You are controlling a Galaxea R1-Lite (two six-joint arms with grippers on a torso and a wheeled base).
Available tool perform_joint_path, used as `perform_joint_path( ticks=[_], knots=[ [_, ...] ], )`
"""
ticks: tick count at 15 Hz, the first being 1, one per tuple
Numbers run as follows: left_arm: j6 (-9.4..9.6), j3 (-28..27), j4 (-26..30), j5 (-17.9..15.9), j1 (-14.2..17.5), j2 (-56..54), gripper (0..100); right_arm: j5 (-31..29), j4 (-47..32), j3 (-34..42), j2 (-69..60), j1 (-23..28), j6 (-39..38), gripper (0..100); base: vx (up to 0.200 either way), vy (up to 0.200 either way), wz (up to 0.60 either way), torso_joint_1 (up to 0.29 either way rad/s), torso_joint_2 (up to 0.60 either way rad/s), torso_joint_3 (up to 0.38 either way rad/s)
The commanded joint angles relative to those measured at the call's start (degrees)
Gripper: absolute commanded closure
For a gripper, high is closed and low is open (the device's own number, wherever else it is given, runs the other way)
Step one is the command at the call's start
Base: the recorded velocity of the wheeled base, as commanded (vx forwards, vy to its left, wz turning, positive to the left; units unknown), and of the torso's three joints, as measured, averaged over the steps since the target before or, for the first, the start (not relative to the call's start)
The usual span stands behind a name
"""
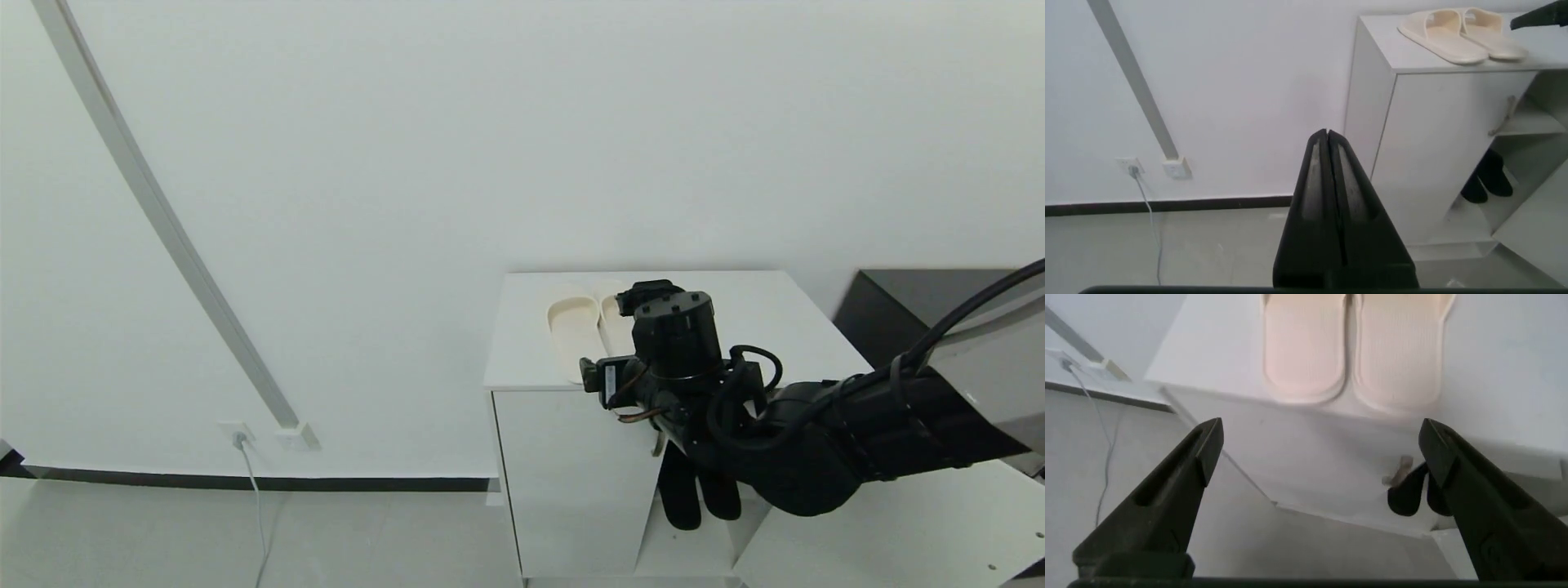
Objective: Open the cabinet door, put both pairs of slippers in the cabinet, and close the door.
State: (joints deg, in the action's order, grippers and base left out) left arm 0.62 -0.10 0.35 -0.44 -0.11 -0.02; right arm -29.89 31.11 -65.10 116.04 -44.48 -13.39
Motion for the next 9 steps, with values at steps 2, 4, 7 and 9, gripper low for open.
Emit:
perform_joint_path(
  ticks=[2, 4, 7, 9],
  knots=[
    [-0.01, 0.01, 0.00, 0.00, 0.02, 0.02, 100, 0.01, 0.00, 0.23, 0.85, -0.25, -0.06, 0, 0.200, 0.000, 0.00, 0.005, 0.00, 0.002],
    [-0.01, 0.01, 0.00, 0.00, 0.02, 0.02, 100, -0.08, 0.27, 0.67, 1.91, -0.25, -0.41, 0, 0.100, 0.000, 0.00, -0.004, 0.00, 0.001],
    [-0.01, 0.01, 0.00, 0.00, 0.02, 0.02, 100, 0.01, 5.10, 1.11, 5.42, 0.27, 0.73, 0, 0.000, 0.000, 0.00, 0.000, 0.00, 0.000],
    [-0.01, 0.01, 0.00, 0.00, 0.02, 0.02, 100, 0.27, 6.77, 0.23, 7.44, 1.07, 1.70, 0, 0.000, 0.000, 0.00, 0.000, 0.00, 0.000]
  ],
)
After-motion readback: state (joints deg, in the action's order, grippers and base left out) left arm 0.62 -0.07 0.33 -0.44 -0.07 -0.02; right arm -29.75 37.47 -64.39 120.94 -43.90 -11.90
